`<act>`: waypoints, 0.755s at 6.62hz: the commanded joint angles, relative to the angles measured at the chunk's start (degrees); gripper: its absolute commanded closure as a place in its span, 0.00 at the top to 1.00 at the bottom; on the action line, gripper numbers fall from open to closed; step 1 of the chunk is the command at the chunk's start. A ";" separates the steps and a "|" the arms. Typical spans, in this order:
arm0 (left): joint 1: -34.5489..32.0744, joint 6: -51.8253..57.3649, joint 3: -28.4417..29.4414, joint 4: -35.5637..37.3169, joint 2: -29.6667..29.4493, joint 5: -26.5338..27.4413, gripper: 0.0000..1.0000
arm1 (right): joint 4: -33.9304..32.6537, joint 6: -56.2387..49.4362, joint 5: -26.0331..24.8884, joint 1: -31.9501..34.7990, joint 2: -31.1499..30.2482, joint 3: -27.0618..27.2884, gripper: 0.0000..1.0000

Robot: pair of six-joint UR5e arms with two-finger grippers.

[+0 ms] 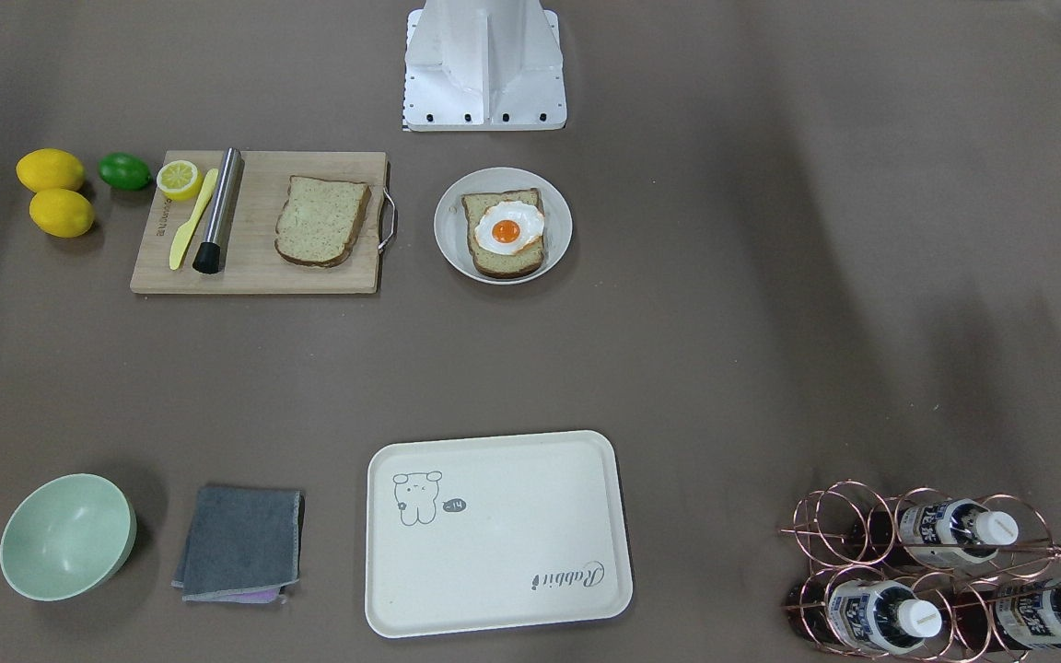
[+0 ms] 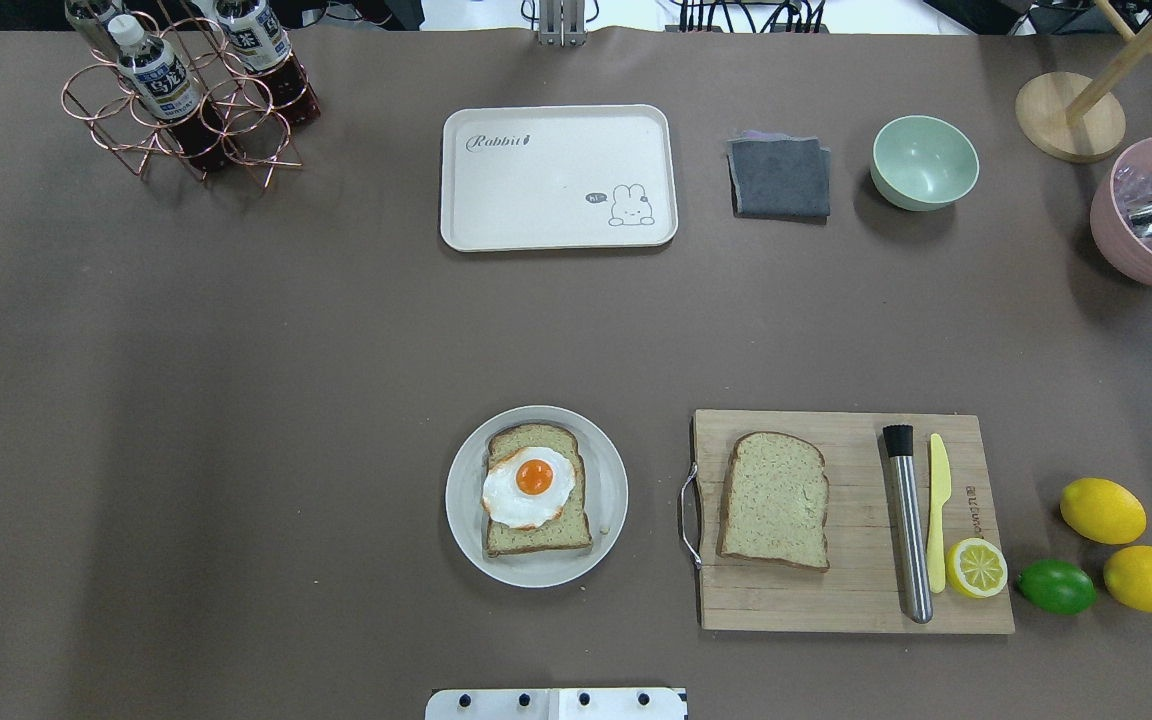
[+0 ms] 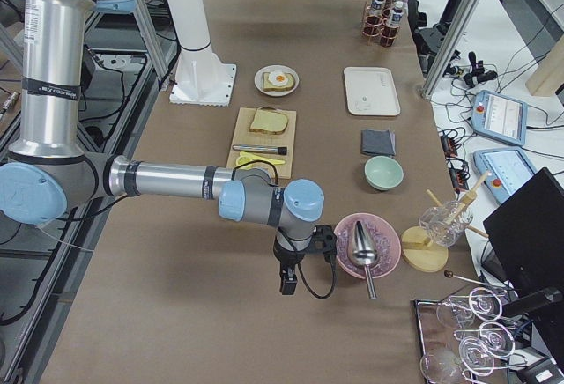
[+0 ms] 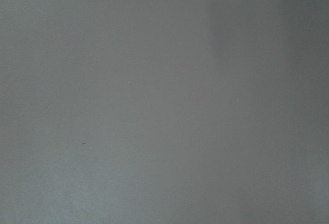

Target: Make sandwich and place on tray

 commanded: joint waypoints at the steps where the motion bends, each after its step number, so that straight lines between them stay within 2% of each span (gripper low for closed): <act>1: -0.01 0.00 -0.30 0.02 -0.09 0.00 0.99 | 0.06 0.00 0.81 -0.16 -0.05 -0.06 1.00; 2: -0.01 0.00 -0.39 0.02 -0.09 0.00 0.99 | 0.32 0.00 2.91 -0.07 -0.31 -0.06 1.00; 5: -0.01 -0.97 -1.09 0.55 -1.06 -0.09 0.99 | 0.41 0.00 3.19 -0.07 -0.75 0.02 1.00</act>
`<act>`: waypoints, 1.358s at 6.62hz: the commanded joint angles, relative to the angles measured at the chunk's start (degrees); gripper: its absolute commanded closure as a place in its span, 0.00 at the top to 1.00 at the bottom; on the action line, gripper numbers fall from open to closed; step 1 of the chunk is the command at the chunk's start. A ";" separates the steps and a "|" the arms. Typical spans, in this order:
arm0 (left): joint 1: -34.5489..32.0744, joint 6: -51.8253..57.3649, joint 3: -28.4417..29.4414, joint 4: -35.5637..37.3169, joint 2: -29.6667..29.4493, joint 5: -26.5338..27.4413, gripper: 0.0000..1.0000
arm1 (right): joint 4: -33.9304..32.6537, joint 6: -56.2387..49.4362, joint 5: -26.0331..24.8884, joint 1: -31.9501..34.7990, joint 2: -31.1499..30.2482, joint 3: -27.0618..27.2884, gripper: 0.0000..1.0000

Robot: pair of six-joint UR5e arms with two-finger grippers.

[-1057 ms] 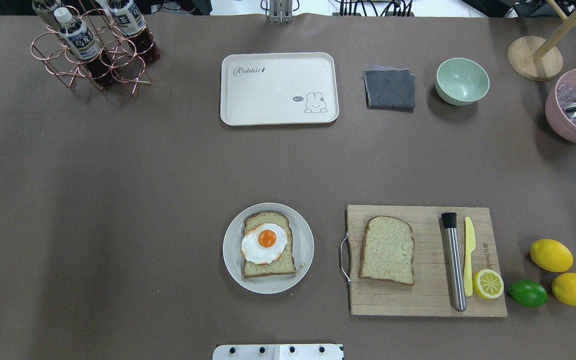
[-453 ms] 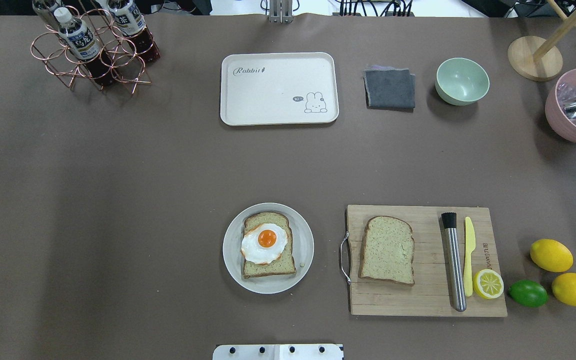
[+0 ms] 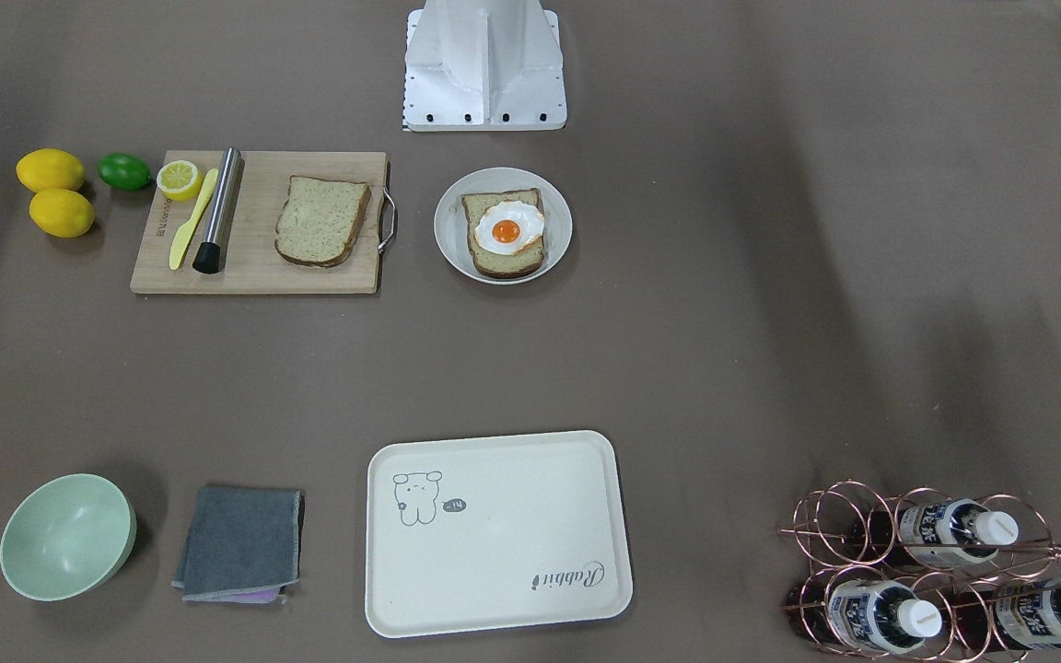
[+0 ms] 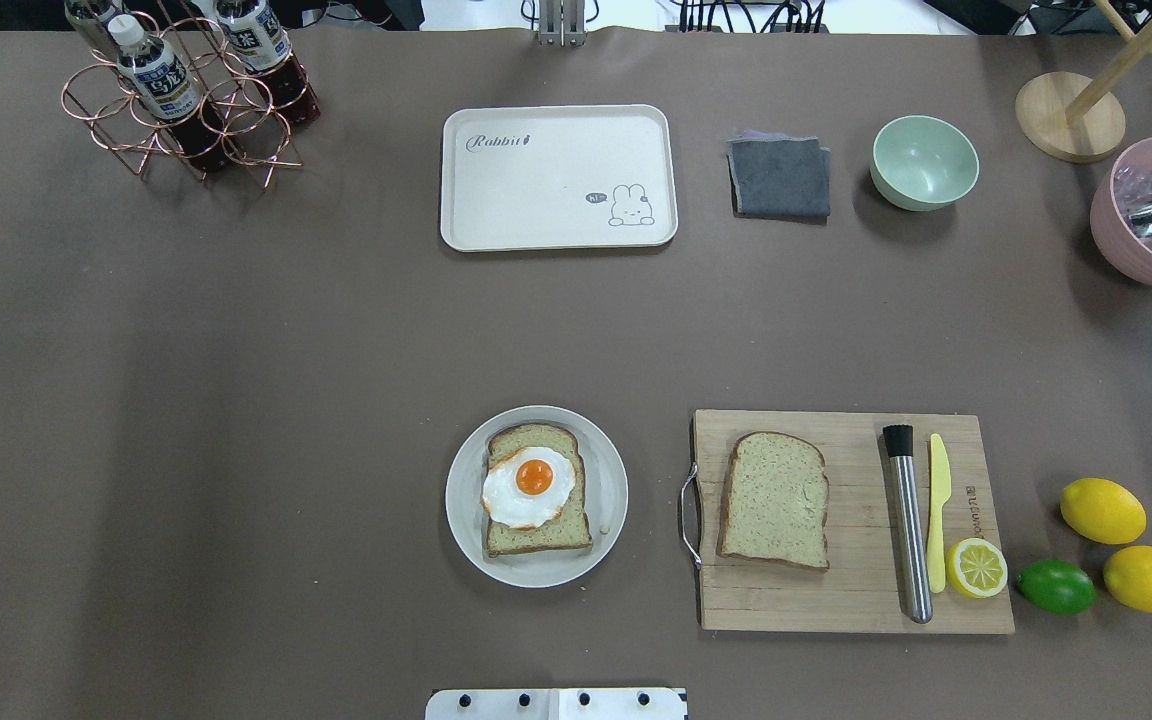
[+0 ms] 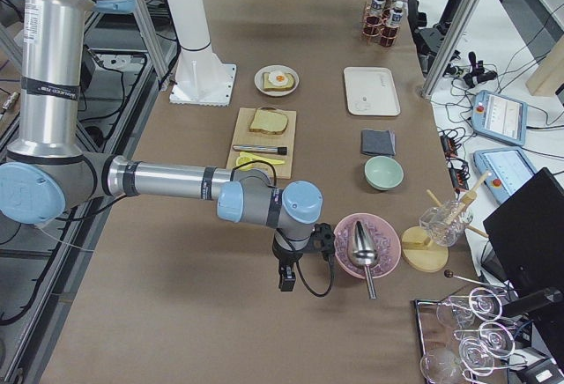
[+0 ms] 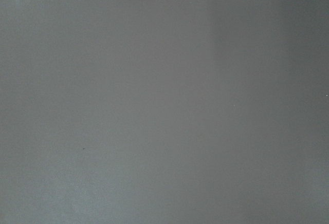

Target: Make sandwich and place on tray

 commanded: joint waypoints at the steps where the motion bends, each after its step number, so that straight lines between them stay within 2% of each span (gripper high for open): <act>1: 0.00 -0.26 -0.76 0.49 -0.85 -0.03 0.99 | 0.10 0.00 0.10 0.00 -0.19 0.08 1.00; 4: 2.01 -6.82 -1.72 0.41 -2.09 -0.03 0.99 | 0.02 0.00 0.18 0.00 -0.19 0.08 1.00; 9: 5.01 -7.03 -2.69 -0.81 -6.22 -0.20 0.99 | 1.06 -0.09 2.47 0.00 0.87 3.75 1.00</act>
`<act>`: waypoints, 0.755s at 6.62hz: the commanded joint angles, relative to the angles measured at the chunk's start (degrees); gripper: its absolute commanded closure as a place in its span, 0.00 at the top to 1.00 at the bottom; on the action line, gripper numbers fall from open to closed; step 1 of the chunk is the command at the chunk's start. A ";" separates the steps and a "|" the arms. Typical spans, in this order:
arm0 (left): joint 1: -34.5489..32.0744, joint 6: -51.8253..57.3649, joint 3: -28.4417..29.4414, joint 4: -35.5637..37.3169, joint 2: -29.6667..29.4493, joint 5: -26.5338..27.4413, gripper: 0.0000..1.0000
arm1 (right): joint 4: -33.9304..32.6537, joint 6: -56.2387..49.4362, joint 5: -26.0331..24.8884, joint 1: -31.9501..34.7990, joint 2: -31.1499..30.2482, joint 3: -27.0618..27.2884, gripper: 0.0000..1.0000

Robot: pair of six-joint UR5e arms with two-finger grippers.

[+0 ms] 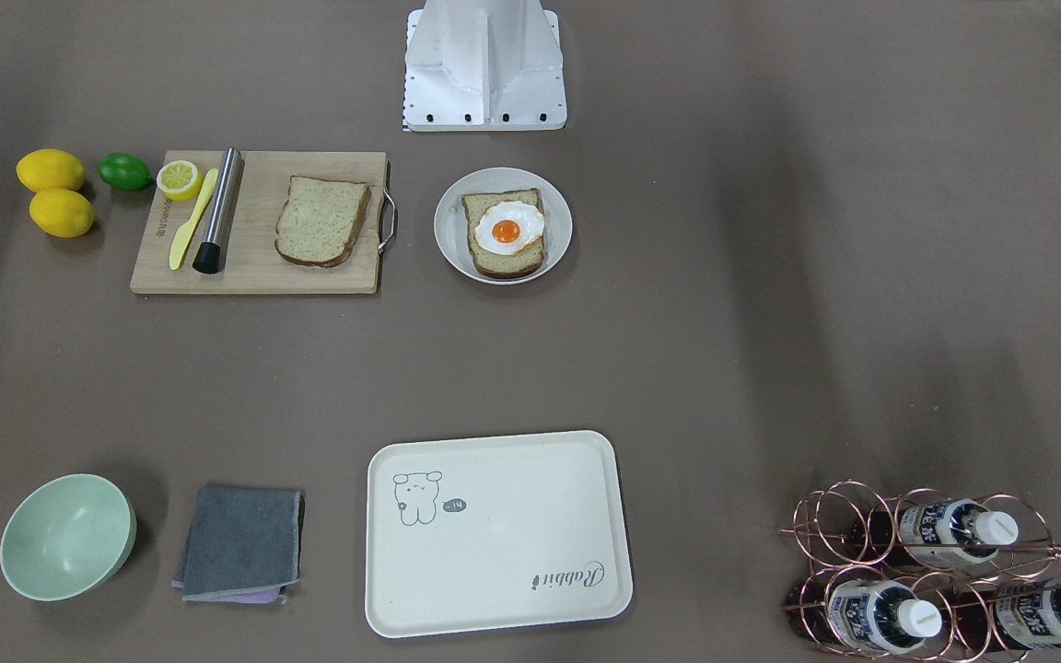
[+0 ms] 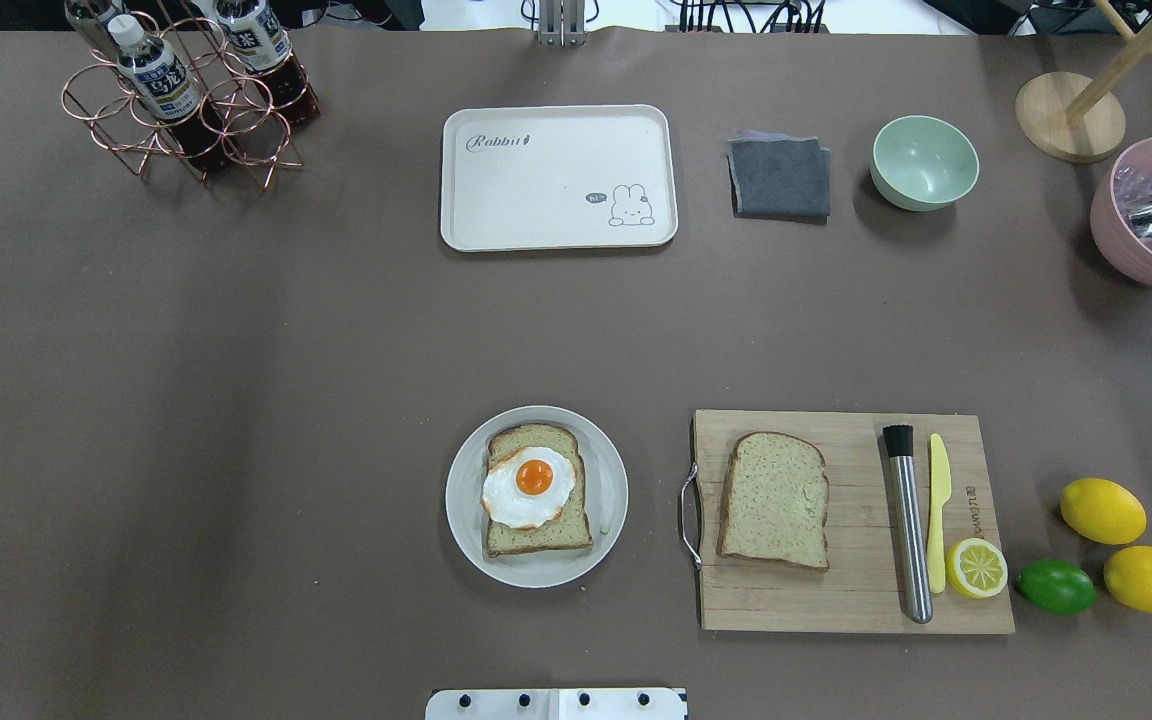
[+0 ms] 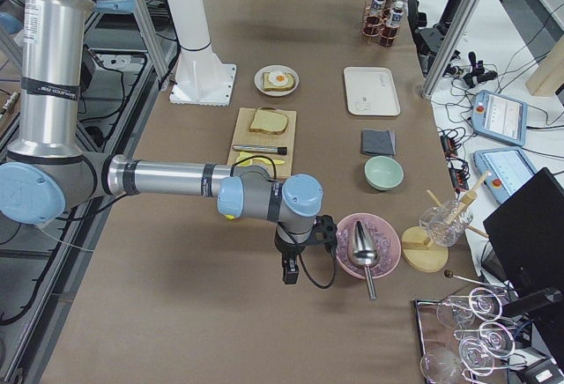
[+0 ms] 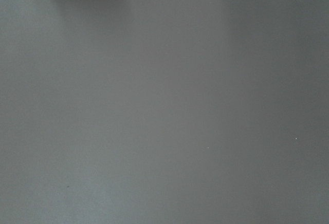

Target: Make sandwich and place on tray

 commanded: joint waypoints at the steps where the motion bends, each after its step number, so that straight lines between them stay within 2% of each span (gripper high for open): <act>1: 0.60 -0.02 -0.68 -0.71 -3.02 -4.52 0.99 | 1.80 1.30 0.28 0.00 0.60 4.70 1.00; 2: 0.43 -0.02 -0.77 -2.80 -4.25 -8.05 0.99 | 2.77 2.27 0.46 0.00 1.12 5.69 1.00; 3: 0.34 -0.46 -1.12 -11.09 -4.87 -8.08 0.99 | 7.74 2.36 0.72 0.00 1.30 6.65 1.00; 4: 0.42 -4.90 -1.47 -12.65 -6.45 -8.26 0.99 | 16.14 3.76 0.81 0.00 1.13 5.53 1.00; 5: 0.86 -10.43 -1.65 -15.28 -7.59 -8.26 0.98 | 18.05 6.56 0.90 -1.65 1.39 4.48 1.00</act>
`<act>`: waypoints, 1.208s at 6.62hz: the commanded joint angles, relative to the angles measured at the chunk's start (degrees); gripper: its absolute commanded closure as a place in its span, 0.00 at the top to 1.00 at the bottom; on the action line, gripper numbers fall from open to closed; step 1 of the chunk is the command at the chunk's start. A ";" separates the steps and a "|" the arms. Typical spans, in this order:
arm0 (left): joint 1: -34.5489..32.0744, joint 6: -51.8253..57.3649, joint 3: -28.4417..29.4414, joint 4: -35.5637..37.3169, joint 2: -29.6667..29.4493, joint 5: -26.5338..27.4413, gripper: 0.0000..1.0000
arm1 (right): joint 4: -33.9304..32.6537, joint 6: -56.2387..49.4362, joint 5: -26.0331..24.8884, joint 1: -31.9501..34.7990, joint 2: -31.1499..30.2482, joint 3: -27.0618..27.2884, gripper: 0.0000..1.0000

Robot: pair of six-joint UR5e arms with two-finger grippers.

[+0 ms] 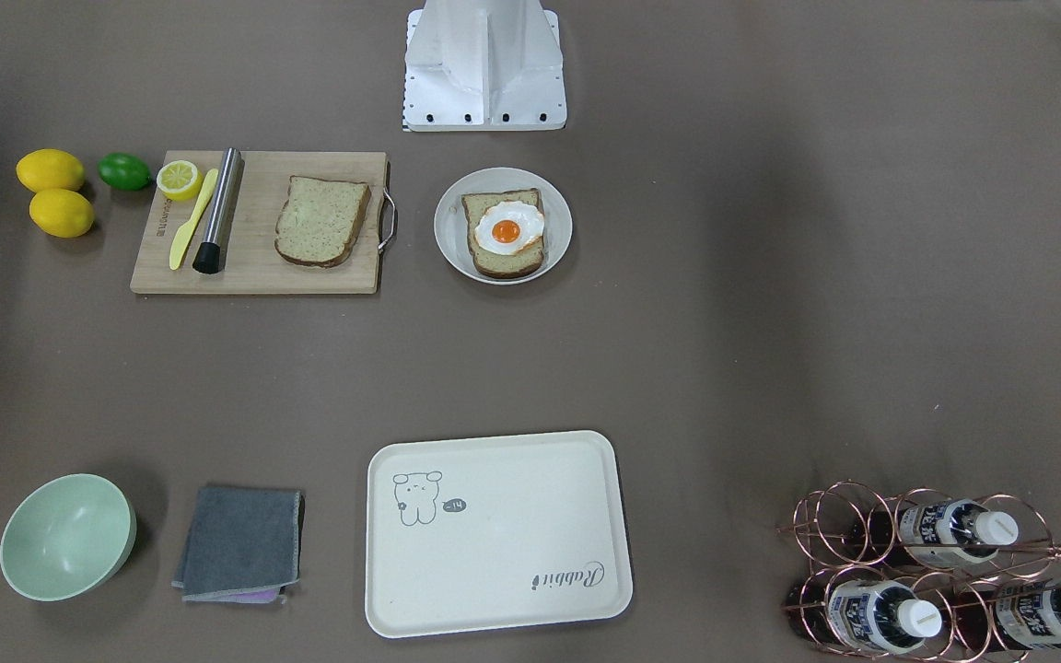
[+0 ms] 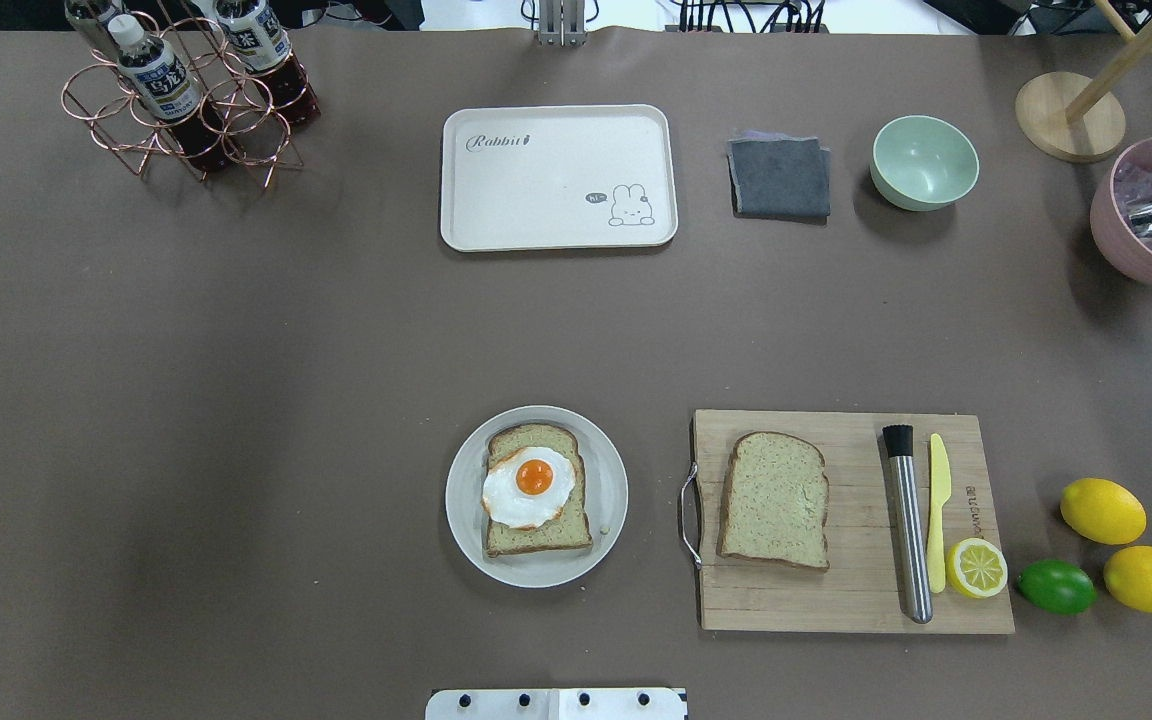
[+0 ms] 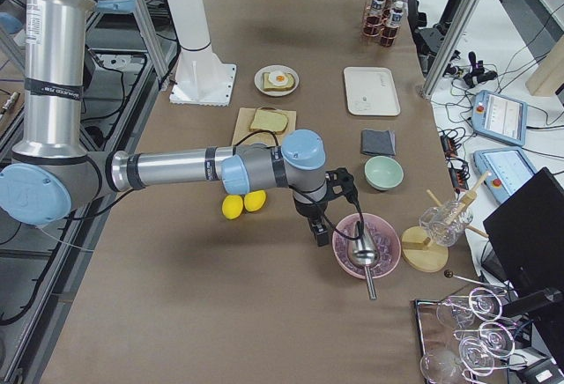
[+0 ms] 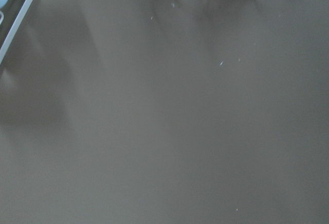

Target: Make sandwich and place on tray

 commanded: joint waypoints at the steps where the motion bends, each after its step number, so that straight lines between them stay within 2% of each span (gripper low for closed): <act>1: 1.28 -6.94 -0.25 -7.46 -1.67 -0.25 0.98 | 4.06 2.93 0.37 -2.40 1.29 -0.67 1.00; 2: 2.68 -9.05 -0.17 -8.46 -2.55 -2.60 0.94 | 4.06 4.85 1.59 -3.02 1.30 -0.93 1.00; 3: 7.57 -18.64 -1.04 -10.99 -3.69 -2.01 0.98 | 4.58 12.18 2.04 -5.90 1.39 -0.58 1.00; 4: 13.19 -29.61 -1.13 -19.55 -3.61 2.87 0.99 | 9.28 21.30 1.96 -10.27 1.39 -0.40 1.00; 5: 21.68 -39.81 -1.13 -25.46 -5.09 7.35 0.99 | 16.99 34.71 1.43 -15.36 1.39 -0.32 1.00; 6: 26.38 -50.36 -1.83 -26.04 -9.45 7.83 0.99 | 22.02 46.33 0.39 -19.94 1.39 -0.05 1.00; 8: 38.32 -68.05 -4.90 -25.96 -14.66 16.31 0.98 | 30.21 61.32 -5.23 -29.87 1.83 0.82 1.00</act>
